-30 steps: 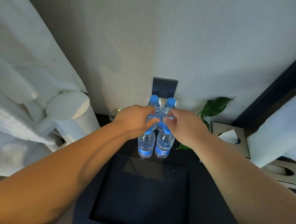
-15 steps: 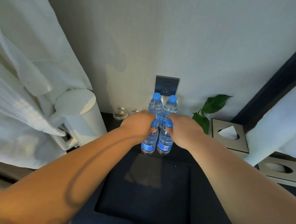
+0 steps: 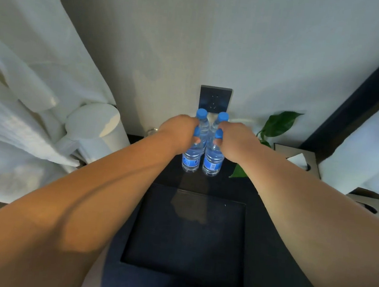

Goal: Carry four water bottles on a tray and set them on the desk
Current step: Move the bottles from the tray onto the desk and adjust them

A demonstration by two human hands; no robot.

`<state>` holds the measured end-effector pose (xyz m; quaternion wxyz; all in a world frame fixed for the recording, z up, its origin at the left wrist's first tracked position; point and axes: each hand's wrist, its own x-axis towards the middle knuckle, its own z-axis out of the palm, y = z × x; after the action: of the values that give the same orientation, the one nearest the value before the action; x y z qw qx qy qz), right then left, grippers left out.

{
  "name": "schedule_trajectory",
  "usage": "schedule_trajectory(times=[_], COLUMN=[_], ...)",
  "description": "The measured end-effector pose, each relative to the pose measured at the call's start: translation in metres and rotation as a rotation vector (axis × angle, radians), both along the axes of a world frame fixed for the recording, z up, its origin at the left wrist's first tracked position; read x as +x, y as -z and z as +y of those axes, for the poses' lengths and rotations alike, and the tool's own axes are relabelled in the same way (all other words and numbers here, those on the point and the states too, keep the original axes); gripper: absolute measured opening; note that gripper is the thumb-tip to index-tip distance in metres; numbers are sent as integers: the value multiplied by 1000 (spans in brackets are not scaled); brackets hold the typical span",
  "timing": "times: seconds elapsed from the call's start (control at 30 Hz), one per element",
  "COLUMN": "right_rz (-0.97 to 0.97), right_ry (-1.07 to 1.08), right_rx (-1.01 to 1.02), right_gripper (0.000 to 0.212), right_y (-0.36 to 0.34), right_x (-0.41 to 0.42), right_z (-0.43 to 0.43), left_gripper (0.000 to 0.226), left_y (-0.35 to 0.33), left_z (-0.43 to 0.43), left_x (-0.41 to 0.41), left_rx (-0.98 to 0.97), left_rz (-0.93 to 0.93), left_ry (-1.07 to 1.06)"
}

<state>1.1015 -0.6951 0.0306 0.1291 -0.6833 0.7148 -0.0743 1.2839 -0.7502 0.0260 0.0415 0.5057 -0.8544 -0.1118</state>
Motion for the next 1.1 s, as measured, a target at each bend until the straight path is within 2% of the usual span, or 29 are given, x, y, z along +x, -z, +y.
schedule_trajectory(times=[0.3,0.37,0.57,0.7,0.77,1.1], right_rz=[43,49,36,27,23,58], right_ry=[-18,-34,-89,-81,-74,-46], right_rx=[15,34,59,56,44,38], right_gripper=[39,41,25,30,36,44], right_y=[3,2,3,3,3,2], right_x=[-1,-3,-6,-6,-5,-2], right_z=[-3,-3,1,2,3,5], left_gripper=[25,29,44,46,37,30], left_y=[-5,-6,-8,-9,-12,-13], left_z=[4,5,6,11,10,11], left_x=[-4,-4,-2,-7,-10,-14], left_rx=[39,35,113,68,36,-5], left_rz=[-8,-13,16,68,36,-10], left_ry=[44,62,101,-18,-66,-79])
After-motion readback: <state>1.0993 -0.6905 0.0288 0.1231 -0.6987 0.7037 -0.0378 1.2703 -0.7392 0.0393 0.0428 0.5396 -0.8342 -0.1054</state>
